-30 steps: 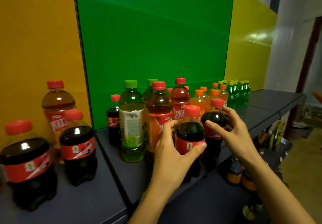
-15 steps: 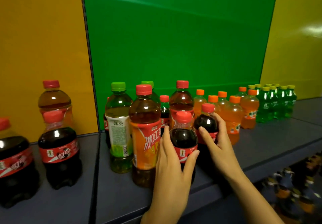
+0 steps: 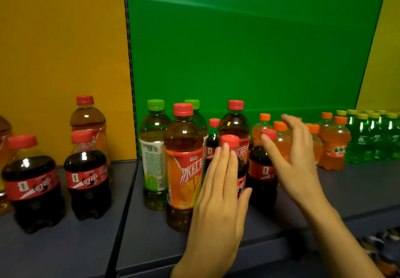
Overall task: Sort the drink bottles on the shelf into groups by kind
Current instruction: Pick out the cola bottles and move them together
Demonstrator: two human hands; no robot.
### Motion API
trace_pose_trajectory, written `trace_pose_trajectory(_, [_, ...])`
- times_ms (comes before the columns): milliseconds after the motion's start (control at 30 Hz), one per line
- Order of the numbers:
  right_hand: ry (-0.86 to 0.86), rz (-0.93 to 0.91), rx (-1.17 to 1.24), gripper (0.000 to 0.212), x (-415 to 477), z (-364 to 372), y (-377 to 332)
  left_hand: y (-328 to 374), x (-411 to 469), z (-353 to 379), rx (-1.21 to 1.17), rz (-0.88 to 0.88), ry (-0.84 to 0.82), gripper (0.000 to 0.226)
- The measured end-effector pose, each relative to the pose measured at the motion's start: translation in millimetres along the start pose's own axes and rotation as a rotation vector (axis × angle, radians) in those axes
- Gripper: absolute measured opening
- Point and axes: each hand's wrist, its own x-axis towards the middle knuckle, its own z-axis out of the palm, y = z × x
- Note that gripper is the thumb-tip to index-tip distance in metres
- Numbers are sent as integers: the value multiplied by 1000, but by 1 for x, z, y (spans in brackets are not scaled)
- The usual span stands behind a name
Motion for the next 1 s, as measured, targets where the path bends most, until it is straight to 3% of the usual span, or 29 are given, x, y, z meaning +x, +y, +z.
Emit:
trace_pose_trajectory(100, [-65,-72,42,54,23,2,-23,-6,-3,-19,-18,67,174,47])
trace_pose_trajectory(200, [-227,-84,12,58,38,16,-36,-18,2,-31,-27,-119,311,56])
trace_pose_trajectory(367, [-369,99,-62,74,56,24,-47,-31,10,-36,-95,-450,98,81])
trace_pose_trajectory(600, [-597,184,-314,75,74,22,-57,-42,10,-33,-180,-610,-31,90])
trace_pose_trajectory(800, [-560,143,-250,66,72,21,-58,-41,12,-35,-299,-610,-18,81])
trace_pose_trajectory(1000, [-339,38,-135,62,82,6,-74,-34,33,-57,-373,-519,107,73])
